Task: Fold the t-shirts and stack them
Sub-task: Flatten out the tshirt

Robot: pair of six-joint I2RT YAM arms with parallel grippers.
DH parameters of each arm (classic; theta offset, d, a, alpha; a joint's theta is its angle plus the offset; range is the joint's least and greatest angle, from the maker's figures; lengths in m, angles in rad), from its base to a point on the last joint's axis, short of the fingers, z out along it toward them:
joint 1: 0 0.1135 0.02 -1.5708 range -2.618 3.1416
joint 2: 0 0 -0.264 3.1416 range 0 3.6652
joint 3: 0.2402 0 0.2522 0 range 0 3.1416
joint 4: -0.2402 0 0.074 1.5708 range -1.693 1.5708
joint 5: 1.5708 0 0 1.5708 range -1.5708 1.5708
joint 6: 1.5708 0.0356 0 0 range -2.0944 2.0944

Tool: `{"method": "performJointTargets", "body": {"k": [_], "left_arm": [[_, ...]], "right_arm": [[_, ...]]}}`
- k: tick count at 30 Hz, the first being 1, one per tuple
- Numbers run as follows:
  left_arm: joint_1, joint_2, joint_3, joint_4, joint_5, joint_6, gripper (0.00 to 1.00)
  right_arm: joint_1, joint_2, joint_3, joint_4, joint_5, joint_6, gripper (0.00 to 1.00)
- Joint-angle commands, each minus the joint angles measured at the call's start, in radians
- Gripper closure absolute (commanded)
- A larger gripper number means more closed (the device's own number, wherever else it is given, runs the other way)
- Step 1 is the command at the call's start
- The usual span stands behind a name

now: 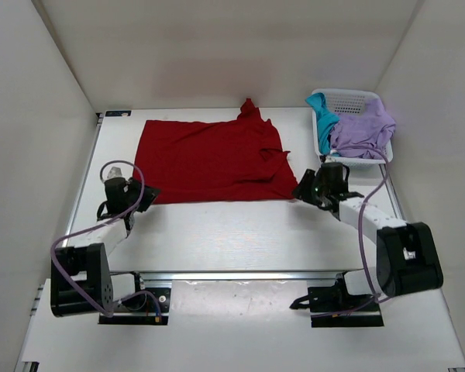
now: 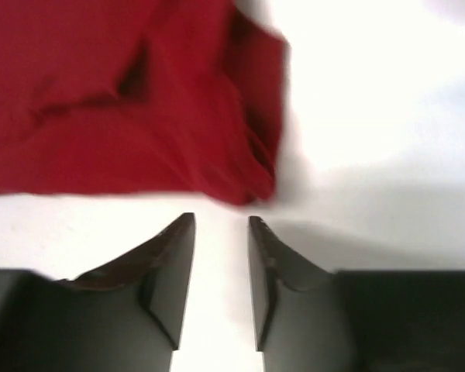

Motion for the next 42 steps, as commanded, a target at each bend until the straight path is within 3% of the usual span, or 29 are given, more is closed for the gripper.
{"method": "performJointTargets", "body": {"k": [1, 6, 16, 17, 18, 20, 23, 28, 36, 42], "left_arm": [[0.091, -0.078, -0.086, 0.087, -0.001, -0.035, 0.65], [0.131, -0.009, -0.095, 0.103, 0.042, -0.066, 0.63], [0.151, 0.13, -0.06, 0.157, 0.055, -0.097, 0.6], [0.151, 0.127, -0.065, 0.155, 0.061, -0.099, 0.6], [0.15, 0.111, -0.074, 0.161, 0.076, -0.102, 0.63], [0.127, 0.049, -0.06, 0.143, 0.055, -0.085, 0.63], [0.058, -0.058, 0.023, 0.037, -0.107, 0.007, 0.6], [0.118, -0.006, 0.109, 0.011, -0.113, 0.021, 0.54], [0.145, 0.288, 0.374, -0.121, -0.186, 0.107, 0.47], [0.13, 0.428, 0.503, -0.218, -0.286, 0.219, 0.48]], "right_arm": [[-0.022, -0.128, -0.138, 0.128, 0.041, 0.031, 0.66], [-0.062, -0.023, -0.119, 0.157, -0.075, 0.009, 0.62], [-0.103, 0.203, -0.042, 0.309, -0.158, 0.058, 0.65], [-0.1, 0.206, -0.032, 0.307, -0.169, 0.057, 0.68], [-0.099, 0.217, -0.025, 0.274, -0.166, 0.057, 0.79], [-0.092, 0.176, -0.048, 0.234, -0.143, 0.055, 0.82], [-0.057, 0.037, -0.143, 0.215, -0.064, 0.071, 0.75], [-0.013, -0.114, -0.089, 0.107, 0.07, 0.022, 0.62], [-0.01, 0.065, 0.157, 0.154, 0.009, -0.009, 0.61], [0.009, 0.139, 0.194, 0.171, -0.014, -0.017, 0.61]]}}
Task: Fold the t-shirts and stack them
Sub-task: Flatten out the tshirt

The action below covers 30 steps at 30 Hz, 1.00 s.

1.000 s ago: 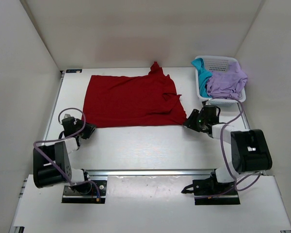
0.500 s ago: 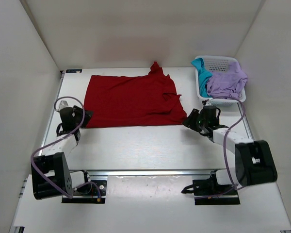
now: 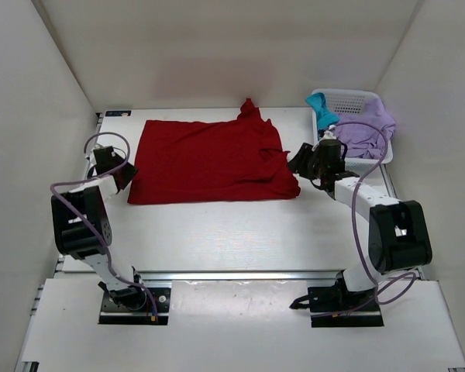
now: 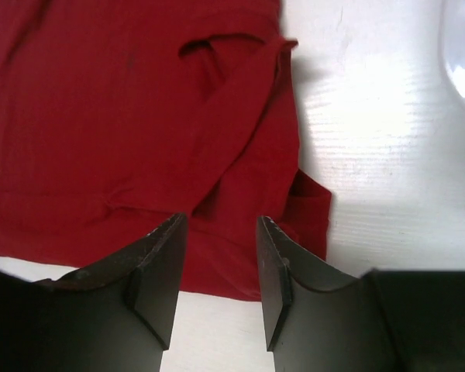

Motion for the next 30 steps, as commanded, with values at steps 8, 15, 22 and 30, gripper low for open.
{"method": "performJointTargets", "body": {"k": [8, 15, 22, 30], "left_arm": [[-0.002, 0.071, 0.093, -0.102, -0.086, 0.114, 0.49], [-0.023, 0.093, 0.138, -0.138, -0.116, 0.143, 0.5], [-0.037, 0.14, 0.199, -0.179, -0.112, 0.146, 0.56], [-0.038, 0.146, 0.205, -0.196, -0.105, 0.146, 0.69]], "right_arm": [[0.005, 0.052, 0.01, 0.083, -0.066, 0.0, 0.61], [0.005, 0.067, 0.002, 0.115, -0.084, 0.017, 0.61], [0.005, 0.064, -0.004, 0.129, -0.104, 0.017, 0.61], [-0.016, 0.039, -0.009, 0.135, -0.107, 0.022, 0.61]]}}
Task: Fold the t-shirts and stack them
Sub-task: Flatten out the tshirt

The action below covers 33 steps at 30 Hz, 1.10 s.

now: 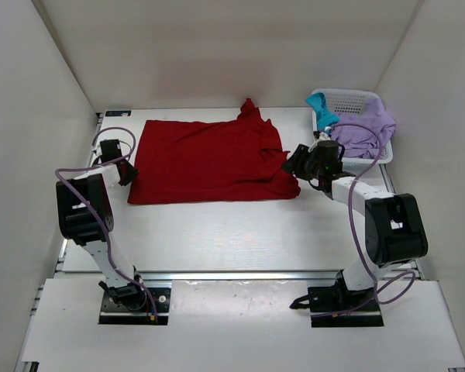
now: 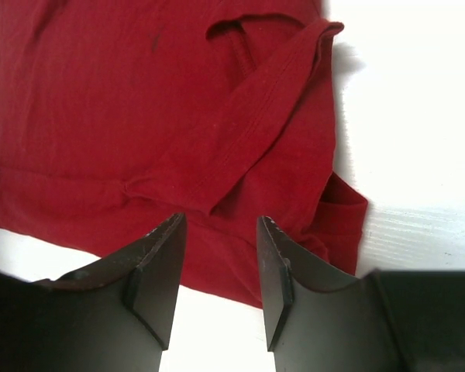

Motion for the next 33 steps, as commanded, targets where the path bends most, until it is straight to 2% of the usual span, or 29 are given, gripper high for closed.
{"method": "performJointTargets", "body": {"k": [1, 5, 9, 18, 23, 27, 33], "left_arm": [[0.001, -0.006, 0.03, -0.015, -0.007, 0.006, 0.7], [0.007, -0.008, 0.015, -0.011, 0.007, 0.003, 0.79], [0.007, -0.02, 0.01, -0.014, -0.013, -0.003, 1.0], [0.012, -0.097, -0.022, 0.012, 0.048, -0.029, 1.0], [-0.014, -0.216, -0.04, 0.025, 0.076, -0.052, 1.0], [-0.031, -0.328, -0.128, 0.062, 0.123, -0.078, 1.0], [-0.001, -0.483, -0.283, 0.108, 0.216, -0.123, 1.0]], "right_arm": [[-0.014, -0.034, 0.0, 0.06, -0.009, 0.014, 0.61], [-0.036, -0.048, -0.003, 0.06, -0.017, 0.01, 0.6], [-0.049, -0.015, 0.032, 0.047, -0.009, -0.004, 0.59], [-0.042, 0.133, 0.203, -0.029, 0.023, -0.042, 0.53], [-0.045, 0.234, 0.293, -0.039, 0.054, -0.025, 0.49], [-0.028, 0.329, 0.401, -0.107, 0.089, -0.018, 0.49], [-0.022, 0.384, 0.433, -0.132, 0.172, 0.025, 0.5]]}}
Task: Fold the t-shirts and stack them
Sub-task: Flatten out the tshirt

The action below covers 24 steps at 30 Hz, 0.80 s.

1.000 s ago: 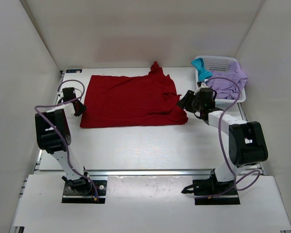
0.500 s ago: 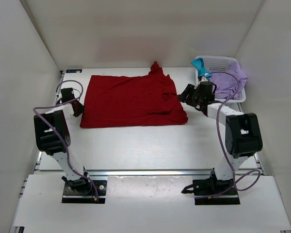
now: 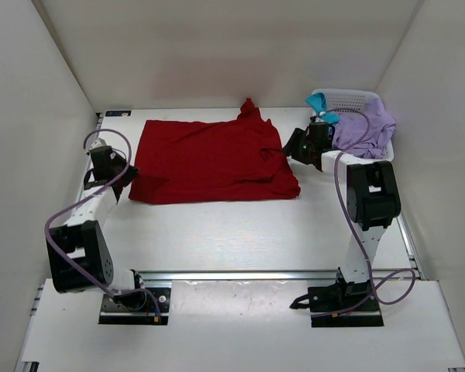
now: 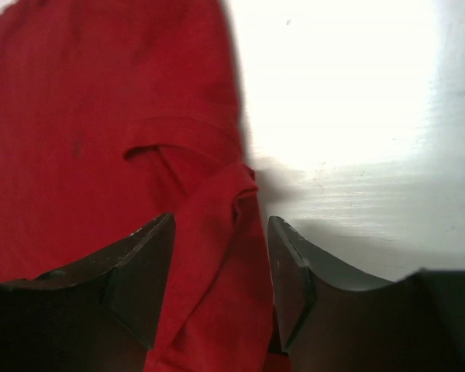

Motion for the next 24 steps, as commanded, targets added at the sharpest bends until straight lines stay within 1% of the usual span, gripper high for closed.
{"method": "performJointTargets", "body": {"k": [1, 5, 6, 8, 9, 11, 12, 13, 14, 16, 17, 19, 20, 22, 23, 24], "left_arm": [[0.02, -0.116, -0.091, 0.032, 0.094, -0.034, 1.0], [0.018, -0.181, -0.13, 0.04, 0.114, -0.04, 1.0], [0.012, -0.204, -0.134, 0.037, 0.132, -0.037, 1.0], [0.015, -0.234, -0.149, 0.029, 0.145, -0.031, 1.0], [0.01, -0.241, -0.151, 0.026, 0.149, -0.023, 1.0], [0.013, -0.261, -0.162, 0.024, 0.155, -0.022, 1.0], [0.013, -0.27, -0.168, 0.027, 0.169, -0.023, 1.0], [-0.002, -0.3, -0.171, 0.024, 0.18, -0.016, 1.0], [-0.007, -0.304, -0.172, 0.023, 0.192, -0.009, 1.0], [-0.02, -0.316, -0.168, 0.014, 0.186, -0.002, 1.0], [-0.016, -0.32, -0.159, 0.008, 0.189, -0.003, 1.0], [-0.002, -0.336, -0.154, -0.002, 0.211, 0.009, 1.0], [0.003, -0.342, -0.154, -0.011, 0.214, 0.015, 1.0], [0.029, -0.363, -0.162, -0.022, 0.209, 0.029, 1.0], [0.029, -0.371, -0.166, -0.026, 0.211, 0.035, 1.0], [0.035, -0.382, -0.175, -0.02, 0.221, 0.029, 1.0]], "right_arm": [[0.01, 0.025, 0.048, -0.02, 0.068, 0.031, 0.5], [0.012, 0.049, 0.056, 0.009, 0.05, 0.06, 0.52], [0.01, 0.06, 0.063, 0.015, 0.054, 0.065, 0.55], [0.015, 0.094, 0.112, -0.003, 0.053, 0.068, 0.63], [0.013, 0.101, 0.123, -0.008, 0.054, 0.065, 0.64], [0.027, 0.111, 0.139, -0.007, 0.079, 0.056, 0.72], [0.021, 0.114, 0.151, -0.008, 0.082, 0.056, 0.76], [0.031, 0.071, 0.136, -0.023, 0.128, 0.045, 1.0], [0.039, 0.042, 0.119, -0.019, 0.139, 0.036, 1.0], [0.05, -0.074, 0.012, 0.007, 0.165, 0.026, 1.0], [0.053, -0.108, -0.008, 0.004, 0.171, 0.023, 1.0], [0.053, -0.257, -0.123, -0.019, 0.182, 0.029, 1.0], [0.047, -0.294, -0.16, -0.022, 0.18, 0.028, 1.0], [0.048, -0.458, -0.319, -0.034, 0.156, 0.048, 1.0], [0.056, -0.502, -0.356, -0.04, 0.143, 0.052, 1.0], [0.058, -0.582, -0.433, -0.057, 0.136, 0.059, 1.0]]}}
